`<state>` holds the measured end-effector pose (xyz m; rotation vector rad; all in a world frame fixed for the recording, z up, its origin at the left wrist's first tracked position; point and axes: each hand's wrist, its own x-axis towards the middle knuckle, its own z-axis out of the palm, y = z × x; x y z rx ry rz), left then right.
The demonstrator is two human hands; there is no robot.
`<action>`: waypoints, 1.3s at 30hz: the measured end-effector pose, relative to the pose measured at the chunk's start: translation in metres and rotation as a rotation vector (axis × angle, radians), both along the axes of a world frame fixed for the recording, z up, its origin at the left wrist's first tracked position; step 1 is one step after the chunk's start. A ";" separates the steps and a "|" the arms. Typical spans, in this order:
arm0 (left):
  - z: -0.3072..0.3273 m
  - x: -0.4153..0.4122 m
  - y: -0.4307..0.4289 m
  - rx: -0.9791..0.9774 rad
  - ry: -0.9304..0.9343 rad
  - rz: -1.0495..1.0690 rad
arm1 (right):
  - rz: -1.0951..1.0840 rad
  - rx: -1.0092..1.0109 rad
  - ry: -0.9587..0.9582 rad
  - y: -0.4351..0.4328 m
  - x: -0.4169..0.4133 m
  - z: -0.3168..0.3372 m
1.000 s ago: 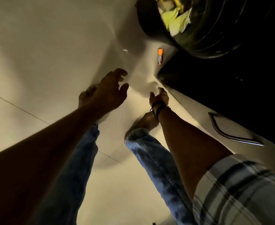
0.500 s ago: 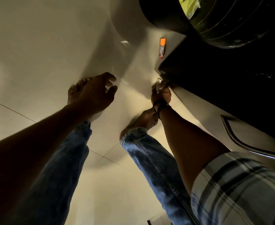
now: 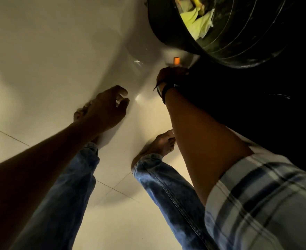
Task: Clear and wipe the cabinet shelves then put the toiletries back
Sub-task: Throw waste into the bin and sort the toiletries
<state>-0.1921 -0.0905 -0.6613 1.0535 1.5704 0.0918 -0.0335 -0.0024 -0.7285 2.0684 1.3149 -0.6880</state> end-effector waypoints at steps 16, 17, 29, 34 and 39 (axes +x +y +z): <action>0.239 -0.057 0.011 -0.014 -0.070 0.447 | -0.279 0.150 0.950 -0.096 -0.085 0.282; 0.270 -0.062 0.014 0.006 -0.078 0.425 | -0.251 0.151 0.970 -0.096 -0.085 0.313; 0.552 -0.031 0.047 0.176 -0.401 0.632 | -0.675 0.404 1.106 -0.070 -0.039 0.619; 0.598 0.012 0.057 0.110 -0.559 0.662 | -1.123 0.742 1.179 -0.059 -0.012 0.668; 0.613 0.054 0.064 0.127 -0.635 0.569 | -1.238 0.969 1.224 -0.062 0.024 0.679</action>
